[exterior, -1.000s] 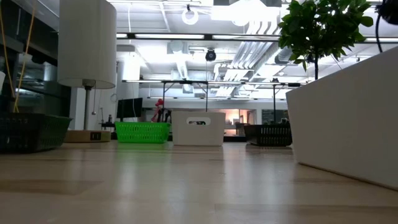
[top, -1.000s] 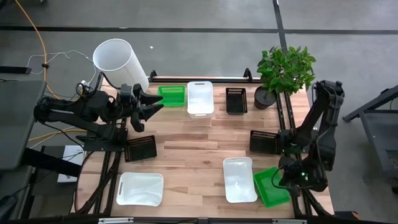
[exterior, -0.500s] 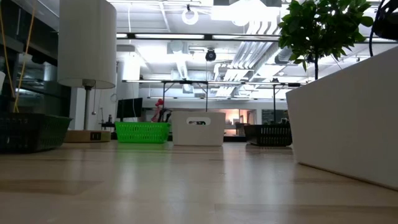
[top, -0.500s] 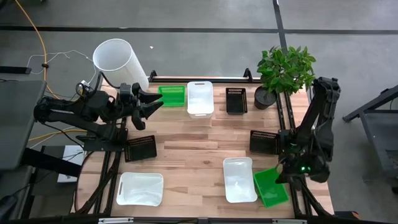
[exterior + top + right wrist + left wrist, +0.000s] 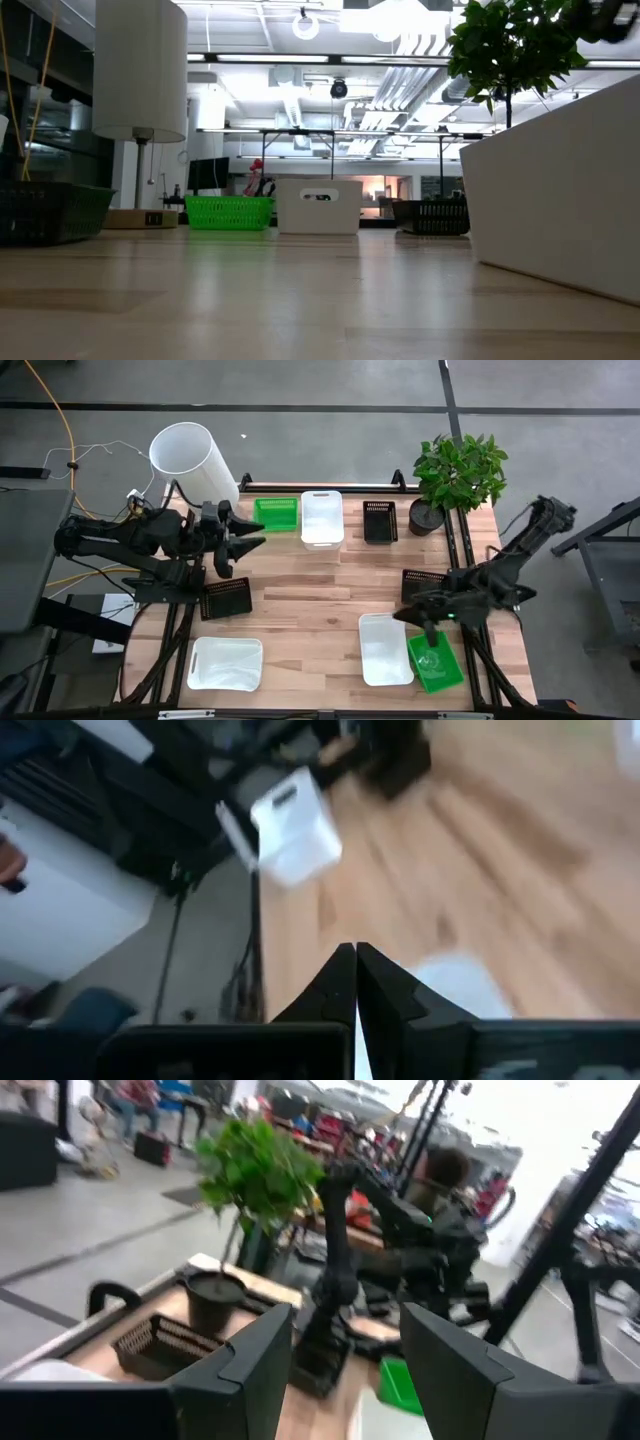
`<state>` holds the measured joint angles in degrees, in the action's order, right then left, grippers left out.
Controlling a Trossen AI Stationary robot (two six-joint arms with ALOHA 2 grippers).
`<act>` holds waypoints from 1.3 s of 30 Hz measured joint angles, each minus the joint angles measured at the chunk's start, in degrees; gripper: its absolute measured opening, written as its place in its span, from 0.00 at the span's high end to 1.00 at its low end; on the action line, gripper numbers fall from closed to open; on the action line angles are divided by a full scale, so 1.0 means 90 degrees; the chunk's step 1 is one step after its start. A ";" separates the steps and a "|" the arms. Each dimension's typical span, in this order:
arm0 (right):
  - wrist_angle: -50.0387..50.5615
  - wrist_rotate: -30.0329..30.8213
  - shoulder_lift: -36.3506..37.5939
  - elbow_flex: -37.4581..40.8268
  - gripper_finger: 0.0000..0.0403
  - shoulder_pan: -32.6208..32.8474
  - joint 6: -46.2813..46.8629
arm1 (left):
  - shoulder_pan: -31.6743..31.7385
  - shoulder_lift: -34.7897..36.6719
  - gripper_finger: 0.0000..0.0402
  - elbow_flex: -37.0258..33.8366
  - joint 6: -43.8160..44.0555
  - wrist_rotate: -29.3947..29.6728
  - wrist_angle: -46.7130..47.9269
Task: Stack baskets by color
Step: Stack the top green bin on top of the bottom green bins
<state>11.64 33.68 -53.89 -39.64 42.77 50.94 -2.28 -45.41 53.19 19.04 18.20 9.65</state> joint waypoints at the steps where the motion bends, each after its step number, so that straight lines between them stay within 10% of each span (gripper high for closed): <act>1: -0.0408 -0.0035 -0.0147 0.0000 1.00 -0.0264 -0.0414 | 0.0000 0.0000 0.56 0.0002 0.0030 -0.0095 0.0107; 11: -0.3996 -0.0965 -0.1132 -0.0005 1.00 -0.2525 -0.3177 | 0.0000 0.0005 0.56 0.0002 -0.0149 -0.0525 0.0469; 25: -0.4177 -0.1763 -0.1119 -0.0005 1.00 -0.3090 -0.2997 | -0.0002 -0.0090 0.56 -0.0420 -0.0161 -0.0017 0.0291; 39: -0.4179 -0.1739 -0.1119 -0.0005 1.00 -0.3088 -0.2937 | 0.2024 -0.3260 0.56 0.0852 -0.1660 -0.0442 0.3516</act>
<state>-25.97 18.03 -63.96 -39.68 14.98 24.51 15.93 -74.75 60.86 4.10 14.23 41.29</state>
